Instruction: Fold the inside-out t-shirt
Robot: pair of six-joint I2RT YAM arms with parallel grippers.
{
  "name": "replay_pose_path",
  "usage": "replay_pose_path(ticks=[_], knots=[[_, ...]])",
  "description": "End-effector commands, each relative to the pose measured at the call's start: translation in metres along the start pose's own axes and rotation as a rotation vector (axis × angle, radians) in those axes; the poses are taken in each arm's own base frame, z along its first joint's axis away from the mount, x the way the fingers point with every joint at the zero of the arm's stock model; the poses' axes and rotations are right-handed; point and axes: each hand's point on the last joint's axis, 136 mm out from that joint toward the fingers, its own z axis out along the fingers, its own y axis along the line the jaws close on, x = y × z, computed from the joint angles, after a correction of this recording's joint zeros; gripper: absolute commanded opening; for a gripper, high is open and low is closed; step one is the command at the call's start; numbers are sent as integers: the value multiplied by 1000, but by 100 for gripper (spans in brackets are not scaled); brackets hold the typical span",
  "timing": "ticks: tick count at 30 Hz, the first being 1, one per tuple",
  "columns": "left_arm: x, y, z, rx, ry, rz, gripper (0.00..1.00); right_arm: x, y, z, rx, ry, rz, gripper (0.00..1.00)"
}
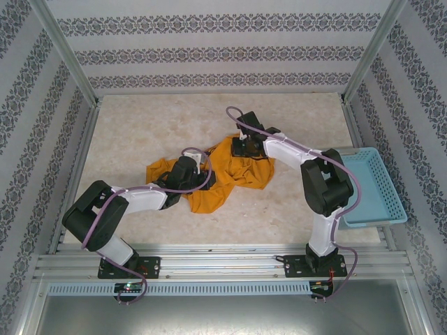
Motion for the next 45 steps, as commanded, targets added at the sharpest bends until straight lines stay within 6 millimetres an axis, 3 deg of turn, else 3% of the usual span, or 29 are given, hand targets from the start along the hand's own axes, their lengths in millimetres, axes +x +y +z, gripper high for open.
replay_pose_path(ticks=[1,7,10,15,17,27,30,34,37,39,45], knots=[[-24,-15,-6,11,-25,-8,23,-12,27,-35,-22,-51,-73,2],[-52,-53,-23,74,-58,-1,36,0,61,-92,-81,-96,-157,0],[-59,-67,-19,132,-71,4,43,8,73,-114,-119,-106,-176,0],[-64,-64,-2,135,-91,-34,46,19,92,-139,-229,-116,-148,0],[-67,-57,3,121,-106,-55,42,24,93,-145,-252,-112,-138,0],[-53,-25,9,-6,-66,5,0,33,74,-164,-321,-113,-49,0],[-47,-19,8,-24,-53,24,0,30,68,-165,-361,-117,-5,0],[-39,-30,7,42,-35,39,0,27,62,-161,-324,-123,-20,2],[-32,-48,5,112,-29,75,0,24,50,-151,-254,-129,-26,14],[-28,-61,4,155,-21,102,0,23,39,-144,-200,-140,-27,28],[-13,-74,5,212,20,138,0,34,29,-132,-145,-120,-73,43]])
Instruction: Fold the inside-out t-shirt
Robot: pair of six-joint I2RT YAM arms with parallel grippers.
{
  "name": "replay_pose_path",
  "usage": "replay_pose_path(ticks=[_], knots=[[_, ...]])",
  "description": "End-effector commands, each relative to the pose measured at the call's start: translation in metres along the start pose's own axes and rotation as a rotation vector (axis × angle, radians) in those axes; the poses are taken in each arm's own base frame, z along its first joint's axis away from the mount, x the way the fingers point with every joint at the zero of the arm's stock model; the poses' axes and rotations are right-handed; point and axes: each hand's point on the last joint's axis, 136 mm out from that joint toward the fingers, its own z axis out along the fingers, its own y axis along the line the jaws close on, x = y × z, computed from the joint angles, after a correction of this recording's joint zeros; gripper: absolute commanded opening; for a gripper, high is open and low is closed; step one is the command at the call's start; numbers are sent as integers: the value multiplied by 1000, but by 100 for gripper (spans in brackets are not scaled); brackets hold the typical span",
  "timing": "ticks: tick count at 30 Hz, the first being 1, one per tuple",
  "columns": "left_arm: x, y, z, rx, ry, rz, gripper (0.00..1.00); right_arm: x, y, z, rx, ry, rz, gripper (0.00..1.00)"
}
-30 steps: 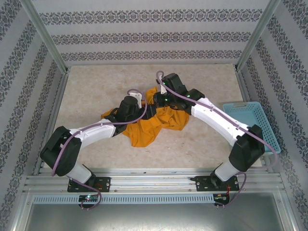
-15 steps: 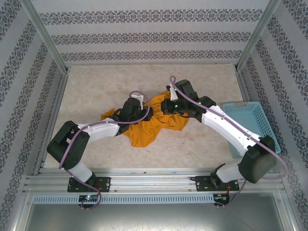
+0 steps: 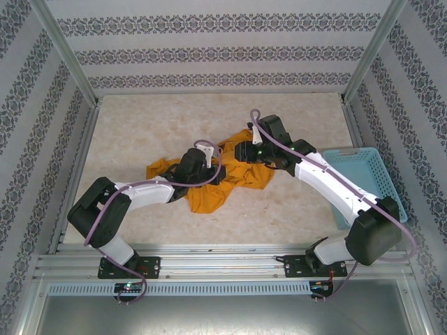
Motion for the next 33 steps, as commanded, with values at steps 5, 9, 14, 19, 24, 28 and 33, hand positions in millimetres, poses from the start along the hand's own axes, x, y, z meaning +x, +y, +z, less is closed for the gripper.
replay_pose_path(ticks=[5,9,14,19,24,28,33], knots=[[4,-16,2,70,-1,49,0,24,-27,4,141,16,-42,46],[4,-18,5,79,5,42,0,42,-51,13,151,44,51,49],[2,-19,5,78,6,43,0,59,-52,33,103,77,98,63],[3,-21,7,87,16,36,0,51,-45,52,65,84,92,62],[6,-21,7,92,29,40,0,21,-47,55,92,35,68,45],[11,-21,7,96,44,46,0,1,-43,55,76,4,49,27],[17,-19,8,92,58,54,0,-10,-46,54,81,3,43,4]])
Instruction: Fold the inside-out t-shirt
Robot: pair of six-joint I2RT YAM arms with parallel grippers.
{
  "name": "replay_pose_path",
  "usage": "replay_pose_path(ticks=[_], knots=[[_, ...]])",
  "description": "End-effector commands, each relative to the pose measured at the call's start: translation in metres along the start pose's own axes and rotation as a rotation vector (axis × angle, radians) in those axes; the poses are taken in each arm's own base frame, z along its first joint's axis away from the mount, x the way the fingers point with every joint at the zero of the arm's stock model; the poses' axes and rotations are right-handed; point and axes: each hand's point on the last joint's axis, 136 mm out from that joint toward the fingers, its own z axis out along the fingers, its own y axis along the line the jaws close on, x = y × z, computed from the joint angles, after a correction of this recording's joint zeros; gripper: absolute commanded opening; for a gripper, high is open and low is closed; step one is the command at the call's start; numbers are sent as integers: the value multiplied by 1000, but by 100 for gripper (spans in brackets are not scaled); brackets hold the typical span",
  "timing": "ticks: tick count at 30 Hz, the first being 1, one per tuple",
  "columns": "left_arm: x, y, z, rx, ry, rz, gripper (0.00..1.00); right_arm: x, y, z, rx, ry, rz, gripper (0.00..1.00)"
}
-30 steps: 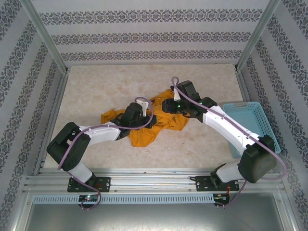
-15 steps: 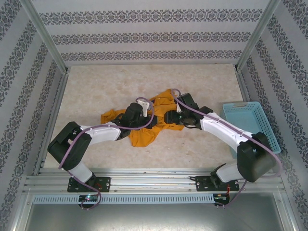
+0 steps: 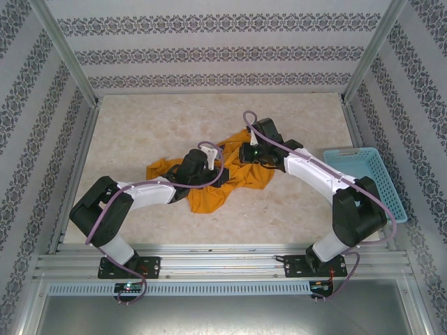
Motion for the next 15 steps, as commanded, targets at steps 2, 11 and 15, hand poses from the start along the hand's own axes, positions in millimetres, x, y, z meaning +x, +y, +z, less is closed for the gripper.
replay_pose_path(ticks=[2,11,15], knots=[[10,-5,6,18,29,39,0,-13,-8,-8,45,-31,-34,1],[23,-7,15,17,91,79,0,-44,-30,-17,123,-84,-63,0],[25,-11,17,27,100,89,0,-68,-38,3,139,-88,-53,0]])
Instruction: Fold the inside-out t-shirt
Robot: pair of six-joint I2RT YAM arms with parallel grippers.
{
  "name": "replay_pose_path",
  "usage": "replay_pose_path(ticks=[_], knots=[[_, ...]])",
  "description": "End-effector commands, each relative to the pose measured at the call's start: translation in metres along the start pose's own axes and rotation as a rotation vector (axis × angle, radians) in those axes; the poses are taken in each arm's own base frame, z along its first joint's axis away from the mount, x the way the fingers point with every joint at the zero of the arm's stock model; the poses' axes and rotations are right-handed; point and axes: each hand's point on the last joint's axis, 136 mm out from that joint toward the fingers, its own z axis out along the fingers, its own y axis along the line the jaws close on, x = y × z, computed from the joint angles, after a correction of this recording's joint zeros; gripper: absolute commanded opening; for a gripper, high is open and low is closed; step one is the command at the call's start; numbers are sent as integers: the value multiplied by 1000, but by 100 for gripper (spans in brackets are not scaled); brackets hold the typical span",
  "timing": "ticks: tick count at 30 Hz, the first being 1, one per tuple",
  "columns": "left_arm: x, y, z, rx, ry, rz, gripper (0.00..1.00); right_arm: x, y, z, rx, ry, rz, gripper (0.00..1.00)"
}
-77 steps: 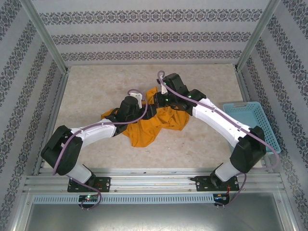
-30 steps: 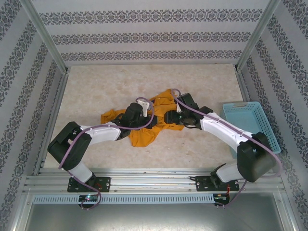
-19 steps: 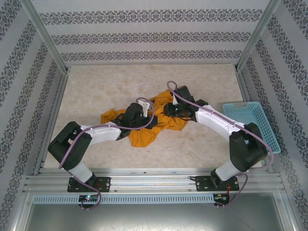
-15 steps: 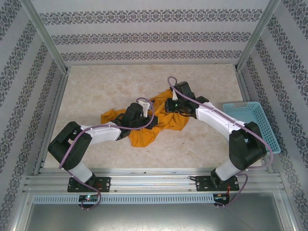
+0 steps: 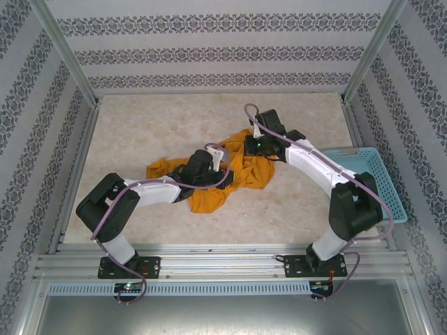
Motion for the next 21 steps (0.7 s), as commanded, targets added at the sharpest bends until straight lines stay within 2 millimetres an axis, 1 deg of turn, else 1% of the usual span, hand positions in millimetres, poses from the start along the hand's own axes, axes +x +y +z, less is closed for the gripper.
replay_pose_path(ticks=[1,4,6,7,8,9,10,12,13,15,17,19,21], knots=[[20,-4,3,10,76,25,0,-43,-21,12,71,-93,-6,0],[22,-4,4,6,82,26,0,-55,-24,26,83,-83,-13,0],[23,-2,3,-2,82,27,0,-57,-24,33,86,-69,-23,0],[23,-1,3,-8,80,24,0,-56,-23,33,84,-67,-25,3],[23,0,2,-10,79,25,0,-55,-23,33,78,-65,-29,8],[23,0,2,-12,76,26,0,-53,-22,31,71,-62,-34,17],[23,1,1,-17,73,23,0,-51,-21,26,68,-62,-39,29],[23,4,1,-27,66,18,0,-45,-20,15,60,-68,-49,43],[23,5,0,-28,61,14,0,-38,-21,10,54,-64,-52,46],[22,6,0,-24,52,2,0,-27,-22,1,44,-66,-52,48],[21,8,0,-22,44,-9,0,-13,-26,-4,38,-61,-49,49],[21,9,0,-19,41,-16,0,-1,-29,-4,27,-59,-46,47],[19,8,1,-16,38,-17,0,12,-29,2,3,-39,-48,43]])
